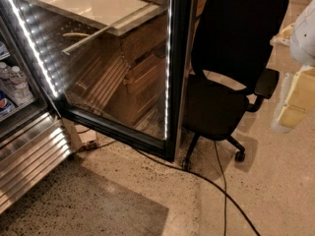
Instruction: Close right fridge door
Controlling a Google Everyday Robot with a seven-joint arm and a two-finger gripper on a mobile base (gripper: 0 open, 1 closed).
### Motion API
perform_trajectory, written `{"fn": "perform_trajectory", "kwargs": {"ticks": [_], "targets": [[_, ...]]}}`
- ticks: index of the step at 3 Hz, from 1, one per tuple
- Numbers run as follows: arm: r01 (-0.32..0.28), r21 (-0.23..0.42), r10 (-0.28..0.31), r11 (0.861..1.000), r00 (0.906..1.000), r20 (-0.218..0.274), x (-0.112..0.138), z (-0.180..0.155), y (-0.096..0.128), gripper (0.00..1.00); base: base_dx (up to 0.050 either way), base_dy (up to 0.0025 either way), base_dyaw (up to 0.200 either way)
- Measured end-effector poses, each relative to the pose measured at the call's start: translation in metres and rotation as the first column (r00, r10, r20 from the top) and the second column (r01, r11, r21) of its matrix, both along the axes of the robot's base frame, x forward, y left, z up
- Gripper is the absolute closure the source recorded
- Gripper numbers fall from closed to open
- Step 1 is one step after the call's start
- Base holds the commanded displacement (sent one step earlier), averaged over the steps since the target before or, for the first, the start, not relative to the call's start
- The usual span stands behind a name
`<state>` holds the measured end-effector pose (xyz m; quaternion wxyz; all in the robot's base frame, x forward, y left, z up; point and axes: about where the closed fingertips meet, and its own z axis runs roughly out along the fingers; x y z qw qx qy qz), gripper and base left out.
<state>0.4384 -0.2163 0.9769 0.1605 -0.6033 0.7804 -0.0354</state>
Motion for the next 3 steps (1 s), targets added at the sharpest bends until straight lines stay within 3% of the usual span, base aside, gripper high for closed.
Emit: {"fn": "perform_trajectory", "kwargs": {"ticks": [1,2,3], "targets": [[0.000,0.000,0.000,1.000,1.0000,0.000,0.0000,0.0000,0.0000,0.00,0.043,0.00218,0.102],[0.000,0.000,0.000,1.000,1.0000,0.000,0.0000,0.0000,0.0000,0.00,0.049,-0.00001,-0.001],[0.000,0.000,0.000,1.000,1.0000,0.000,0.0000,0.0000,0.0000,0.00,0.000,0.00000,0.000]]}}
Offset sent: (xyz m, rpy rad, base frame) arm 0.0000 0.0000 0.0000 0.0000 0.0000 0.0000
